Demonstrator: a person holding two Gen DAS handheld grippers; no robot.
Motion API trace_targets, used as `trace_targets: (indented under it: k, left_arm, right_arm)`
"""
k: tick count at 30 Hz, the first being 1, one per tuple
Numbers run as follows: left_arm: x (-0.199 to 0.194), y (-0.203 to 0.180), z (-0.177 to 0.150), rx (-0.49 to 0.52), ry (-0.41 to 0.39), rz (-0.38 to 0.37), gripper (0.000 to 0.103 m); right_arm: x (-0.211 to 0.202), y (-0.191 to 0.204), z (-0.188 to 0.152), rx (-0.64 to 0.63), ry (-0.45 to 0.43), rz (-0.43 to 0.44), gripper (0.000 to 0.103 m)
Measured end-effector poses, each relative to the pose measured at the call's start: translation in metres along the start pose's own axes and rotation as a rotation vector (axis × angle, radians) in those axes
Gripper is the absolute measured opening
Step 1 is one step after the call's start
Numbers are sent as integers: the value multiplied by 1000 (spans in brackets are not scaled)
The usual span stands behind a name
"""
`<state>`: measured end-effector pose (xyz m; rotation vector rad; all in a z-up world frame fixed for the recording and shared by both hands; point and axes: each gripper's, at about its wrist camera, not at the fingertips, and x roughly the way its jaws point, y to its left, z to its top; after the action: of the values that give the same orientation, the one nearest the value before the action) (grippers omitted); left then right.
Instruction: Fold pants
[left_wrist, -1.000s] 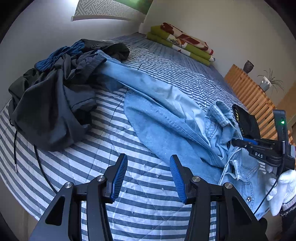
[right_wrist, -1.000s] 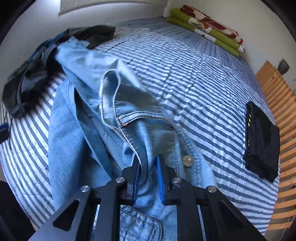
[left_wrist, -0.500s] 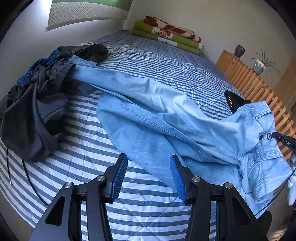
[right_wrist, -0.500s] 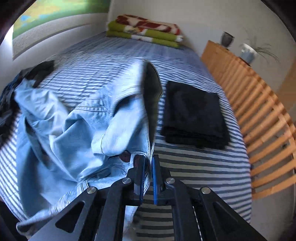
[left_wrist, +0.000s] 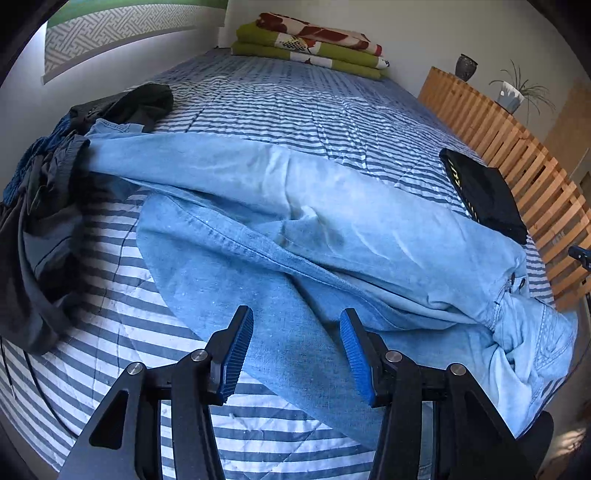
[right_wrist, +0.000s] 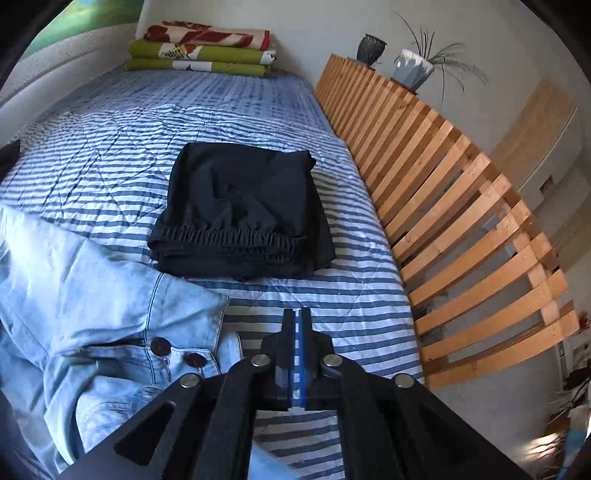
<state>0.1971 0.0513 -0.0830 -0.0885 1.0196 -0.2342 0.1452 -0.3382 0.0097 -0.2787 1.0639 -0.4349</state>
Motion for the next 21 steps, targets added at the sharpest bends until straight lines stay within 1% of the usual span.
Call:
trace_targets:
  k: [1,3,6,8,10,11,12,13,15,17,18,21]
  left_arm:
    - [4,-2,0,4,8,-2,54]
    - [8,-7,-2,17,20,-2,55]
    - [12,-11,-6,24,31,-8,55]
    - [12,-13,-10,20,41,-13,55]
    - [8,-18,-19,6,49,-24,55]
    - [6,-24,-23,12,54,-30,55]
    - [3,-34,-29,39,60,-30,55]
    - [0,-47,-34,74,61,-34,55]
    - [-10,-84,-45,156,54,-66,55]
    - [-18,-132,-54,256,50,-130,57]
    - [-20,-155,-59,302,48,-164,63]
    - [-23,-233,-71,440,39,-279,77]
  right_arm:
    - [-4,1,-3,-8,-1,27,41]
    - [-16,6,-16,-21,-16,67,57]
    - [-24,13,-36,-57,-1,90,58]
    - [-18,17,-46,-67,26,94,59]
    - [-5,14,-53,-46,57,106,62]
    - [4,10,-54,-20,72,128,62]
    - [12,6,-54,10,83,157,62]
    - [23,0,-53,51,98,192,62]
    - [40,-11,-46,120,116,247,62]
    - [56,-18,-38,173,129,285,62]
    - [64,-21,-32,188,138,297,62]
    - [79,-23,-18,196,153,318,62]
